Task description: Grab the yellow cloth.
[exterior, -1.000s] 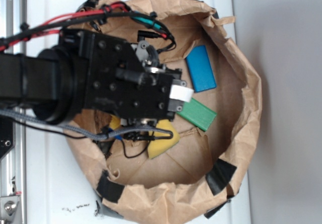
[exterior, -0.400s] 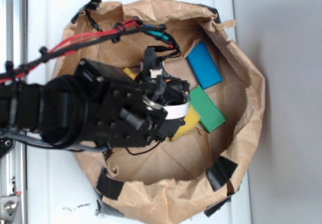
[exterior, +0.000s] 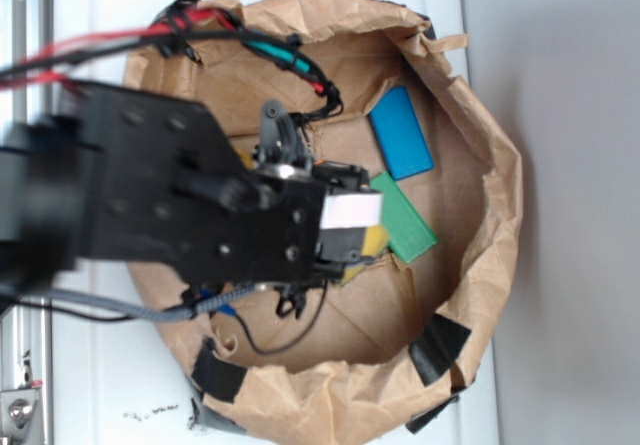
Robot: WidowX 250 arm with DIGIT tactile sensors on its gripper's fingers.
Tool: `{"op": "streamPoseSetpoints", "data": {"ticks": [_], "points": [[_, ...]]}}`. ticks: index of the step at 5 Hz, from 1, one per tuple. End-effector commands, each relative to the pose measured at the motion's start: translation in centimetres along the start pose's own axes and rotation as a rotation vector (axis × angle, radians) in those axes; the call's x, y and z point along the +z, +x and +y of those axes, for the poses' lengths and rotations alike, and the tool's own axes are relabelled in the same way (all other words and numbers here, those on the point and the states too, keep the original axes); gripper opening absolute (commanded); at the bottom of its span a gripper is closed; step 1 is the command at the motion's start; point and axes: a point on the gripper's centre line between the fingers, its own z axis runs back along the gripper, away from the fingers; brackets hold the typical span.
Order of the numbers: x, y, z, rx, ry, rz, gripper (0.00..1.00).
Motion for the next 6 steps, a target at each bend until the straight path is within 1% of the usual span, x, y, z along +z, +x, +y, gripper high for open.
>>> {"op": "streamPoseSetpoints", "data": {"ticks": [1,2,4,5,6], "points": [[5.4,1.0,1.1,0.048,-0.052,-0.04,0.0],[4.1,1.1,1.7,-0.009,-0.075,0.022,1.0],[3.0,1.5,2.6,-0.071,-0.131,0.029,1.0],[0.9,1.9,2.8,-0.117,-0.206,0.023,1.0],[-0.6,1.9,2.8,-0.133,-0.252,0.028,1.0]]}}
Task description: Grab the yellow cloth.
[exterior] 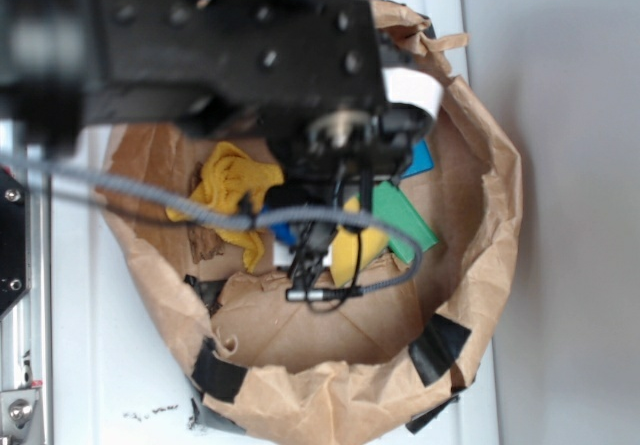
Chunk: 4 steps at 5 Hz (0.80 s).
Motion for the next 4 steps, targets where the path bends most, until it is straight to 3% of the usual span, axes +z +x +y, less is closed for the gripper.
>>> {"op": "streamPoseSetpoints", "data": {"ticks": [1,2,3,4], "points": [[-2.1,0.6,1.3,-0.021,-0.047,-0.061,1.0],[-4.2,0.4,1.6,-0.046,-0.076,-0.07,1.0],[-6.2,-0.2,1.7,-0.091,-0.064,-0.036,1.0],[-8.0,-0.8,1.5,-0.126,-0.017,-0.053,1.0]]}}
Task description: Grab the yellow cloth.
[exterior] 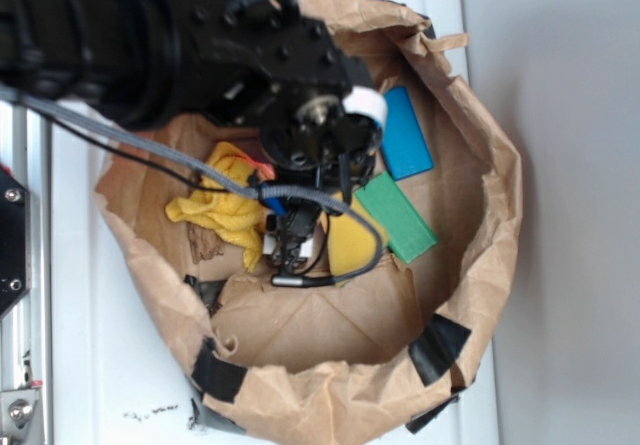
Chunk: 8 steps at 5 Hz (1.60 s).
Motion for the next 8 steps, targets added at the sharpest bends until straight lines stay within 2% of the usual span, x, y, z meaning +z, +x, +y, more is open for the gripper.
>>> {"op": "streamPoseSetpoints", "data": {"ticks": [1,2,4,6,7,8], "points": [[-2.2,-0.2,0.7,-0.057,0.085,-0.021,1.0],[-2.2,-0.5,0.6,-0.05,0.07,0.006,0.0],[-1.8,-0.7,0.5,-0.03,0.058,-0.02,0.0],[-0.6,-1.2,0.3,-0.024,0.039,-0.021,0.0],[4.2,-0.8,-0.9,0.048,0.003,-0.035,0.0],[9.1,-0.2,-2.1,0.142,0.033,-0.017,0.0]]}}
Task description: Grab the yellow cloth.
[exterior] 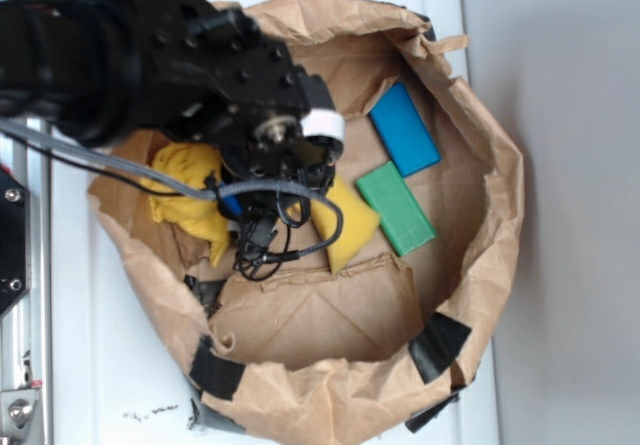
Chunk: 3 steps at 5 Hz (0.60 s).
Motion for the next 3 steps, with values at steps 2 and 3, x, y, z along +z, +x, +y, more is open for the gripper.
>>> {"op": "streamPoseSetpoints", "data": {"ticks": [2,3], "points": [[13.3,1.1,-1.7,0.185,0.037,-0.11,0.0],[13.6,0.6,-1.8,0.194,0.047,-0.198,0.0]]}}
